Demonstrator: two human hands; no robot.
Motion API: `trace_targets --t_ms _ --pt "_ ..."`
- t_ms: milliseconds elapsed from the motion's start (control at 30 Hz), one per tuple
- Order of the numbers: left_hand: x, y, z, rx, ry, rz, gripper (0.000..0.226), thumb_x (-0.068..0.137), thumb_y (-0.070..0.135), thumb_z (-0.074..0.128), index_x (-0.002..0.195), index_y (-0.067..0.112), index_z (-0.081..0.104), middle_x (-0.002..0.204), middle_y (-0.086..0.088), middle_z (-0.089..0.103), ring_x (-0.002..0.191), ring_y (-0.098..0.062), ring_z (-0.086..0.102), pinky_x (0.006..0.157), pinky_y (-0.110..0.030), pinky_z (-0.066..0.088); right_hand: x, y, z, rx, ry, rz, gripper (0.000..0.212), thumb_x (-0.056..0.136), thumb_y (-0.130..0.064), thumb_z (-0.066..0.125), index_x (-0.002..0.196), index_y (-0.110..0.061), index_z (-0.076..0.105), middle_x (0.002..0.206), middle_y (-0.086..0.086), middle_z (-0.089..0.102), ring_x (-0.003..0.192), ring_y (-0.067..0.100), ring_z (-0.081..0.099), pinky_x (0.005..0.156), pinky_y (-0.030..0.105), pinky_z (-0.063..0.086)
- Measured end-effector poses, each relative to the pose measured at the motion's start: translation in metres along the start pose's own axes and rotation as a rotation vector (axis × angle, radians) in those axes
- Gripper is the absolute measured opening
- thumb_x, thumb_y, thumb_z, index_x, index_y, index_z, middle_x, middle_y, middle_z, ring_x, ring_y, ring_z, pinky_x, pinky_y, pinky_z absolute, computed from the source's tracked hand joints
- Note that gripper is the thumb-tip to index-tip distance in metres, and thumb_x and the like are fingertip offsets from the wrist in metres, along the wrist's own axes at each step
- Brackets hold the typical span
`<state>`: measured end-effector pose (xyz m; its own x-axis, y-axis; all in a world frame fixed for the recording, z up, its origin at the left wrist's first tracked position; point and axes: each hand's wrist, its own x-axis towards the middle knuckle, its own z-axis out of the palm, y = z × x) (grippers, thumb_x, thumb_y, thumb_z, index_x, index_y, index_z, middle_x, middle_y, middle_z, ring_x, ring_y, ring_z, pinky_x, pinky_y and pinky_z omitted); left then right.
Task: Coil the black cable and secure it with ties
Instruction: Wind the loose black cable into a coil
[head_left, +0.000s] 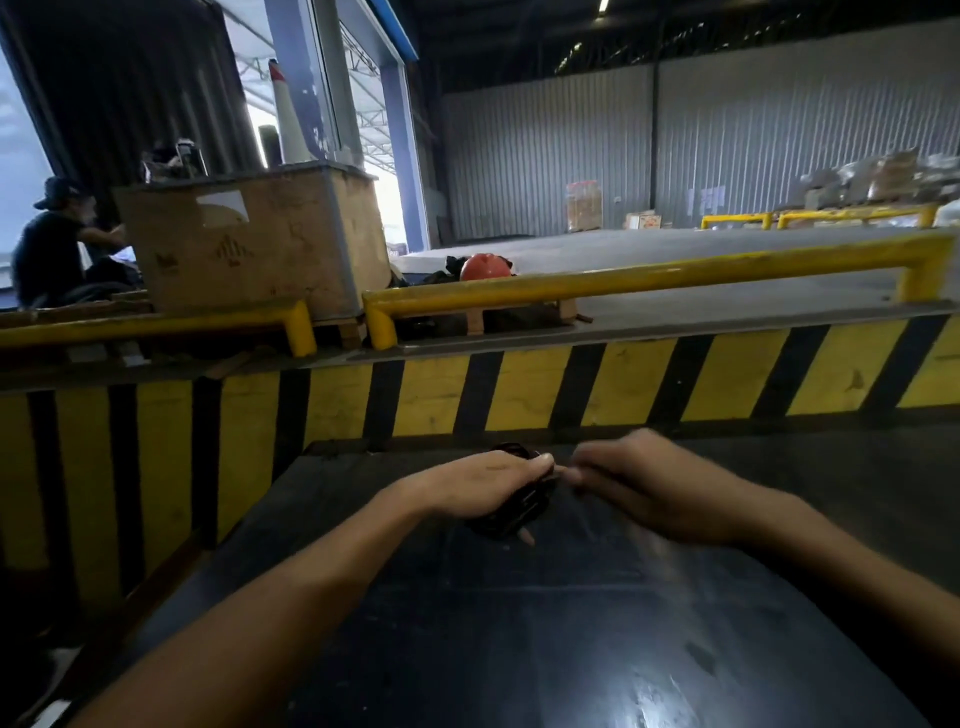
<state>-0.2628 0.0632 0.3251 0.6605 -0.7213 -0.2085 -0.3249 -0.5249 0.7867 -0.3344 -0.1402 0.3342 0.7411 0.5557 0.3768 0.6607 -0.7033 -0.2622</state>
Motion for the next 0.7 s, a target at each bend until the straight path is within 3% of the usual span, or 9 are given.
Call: trace_targets --t_ms 67,133,233,333,400,467,533,600,700 --pt "-0.010 0.003 0.020 -0.211 -0.136 0.026 0.041 0.090 0.061 0.029 0.117 0.046 0.055 0.107 -0.004 0.068 0.086 -0.020 0.071 0.083 -0.037 0.054 -0.013 0.013 -0.007 0.144 0.166 0.034 0.022 0.089 -0.048 0.043 0.082 -0.034 0.059 0.071 -0.007 0.060 0.067 0.008 0.059 0.056 0.020 0.046" --pt "-0.015 0.007 0.037 -0.468 -0.220 0.058 0.051 0.086 0.066 0.031 0.122 0.041 0.057 0.093 -0.010 0.071 0.079 -0.022 0.070 0.088 -0.044 0.050 -0.022 0.022 -0.006 0.340 0.295 0.068 0.031 0.086 -0.047 0.045 0.084 -0.023 0.064 0.075 -0.003 0.062 0.072 0.012 0.060 0.063 0.024 0.048" --pt "-0.018 0.012 0.060 -0.661 -0.256 0.181 0.067 0.080 0.070 0.042 0.129 0.027 0.052 0.072 -0.005 0.070 0.057 -0.013 0.067 0.080 -0.043 0.050 -0.036 0.017 0.025 0.800 0.422 0.168 0.032 0.089 -0.037 0.047 0.091 -0.013 0.067 0.088 0.006 0.068 0.085 0.018 0.065 0.074 0.028 0.054" --pt "-0.013 0.012 0.083 -0.783 -0.125 0.342 0.054 0.076 0.063 0.061 0.102 0.017 0.067 0.047 0.006 0.057 0.033 -0.001 0.049 0.056 -0.026 0.050 -0.044 0.002 0.069 1.317 0.530 0.325 0.026 0.087 -0.030 0.050 0.084 -0.011 0.068 0.080 0.005 0.070 0.076 0.015 0.065 0.063 0.021 0.053" --pt "-0.008 0.006 0.099 -0.997 -0.040 0.320 0.042 0.068 0.053 0.075 0.077 0.013 0.067 0.036 0.007 0.045 0.024 -0.001 0.037 0.042 -0.017 0.043 -0.048 -0.005 0.094 1.495 0.637 0.462 0.023 0.089 -0.020 0.049 0.086 -0.010 0.069 0.081 0.010 0.068 0.078 0.020 0.062 0.067 0.028 0.048" --pt "-0.002 -0.006 0.113 -1.178 -0.019 0.274 0.040 0.065 0.046 0.081 0.064 0.012 0.060 0.032 0.007 0.040 0.022 -0.002 0.033 0.036 -0.015 0.037 -0.052 -0.008 0.113 1.543 0.710 0.600 0.026 0.093 -0.015 0.045 0.093 -0.001 0.067 0.089 0.020 0.066 0.085 0.029 0.059 0.075 0.038 0.044" --pt "0.004 -0.017 0.123 -1.257 0.000 0.240 0.041 0.065 0.043 0.082 0.059 0.012 0.055 0.031 0.006 0.037 0.021 -0.004 0.031 0.033 -0.015 0.034 -0.057 -0.012 0.126 1.532 0.696 0.685 0.027 0.093 -0.015 0.045 0.099 0.003 0.064 0.090 0.024 0.067 0.084 0.032 0.060 0.073 0.039 0.047" --pt "0.007 -0.025 0.130 -1.307 0.028 0.216 0.044 0.067 0.041 0.082 0.057 0.012 0.049 0.028 0.005 0.035 0.019 -0.004 0.029 0.032 -0.015 0.031 -0.063 -0.015 0.135 1.527 0.656 0.714 0.026 0.095 -0.014 0.044 0.104 0.000 0.063 0.089 0.020 0.071 0.080 0.029 0.066 0.070 0.036 0.052" --pt "0.008 -0.034 0.137 -1.375 0.102 0.187 0.046 0.073 0.044 0.075 0.056 0.012 0.046 0.027 0.005 0.033 0.019 -0.005 0.028 0.031 -0.015 0.029 -0.071 -0.015 0.140 1.376 0.666 0.671 0.027 0.098 -0.013 0.040 0.101 -0.012 0.066 0.081 0.002 0.078 0.071 0.011 0.072 0.057 0.018 0.055"
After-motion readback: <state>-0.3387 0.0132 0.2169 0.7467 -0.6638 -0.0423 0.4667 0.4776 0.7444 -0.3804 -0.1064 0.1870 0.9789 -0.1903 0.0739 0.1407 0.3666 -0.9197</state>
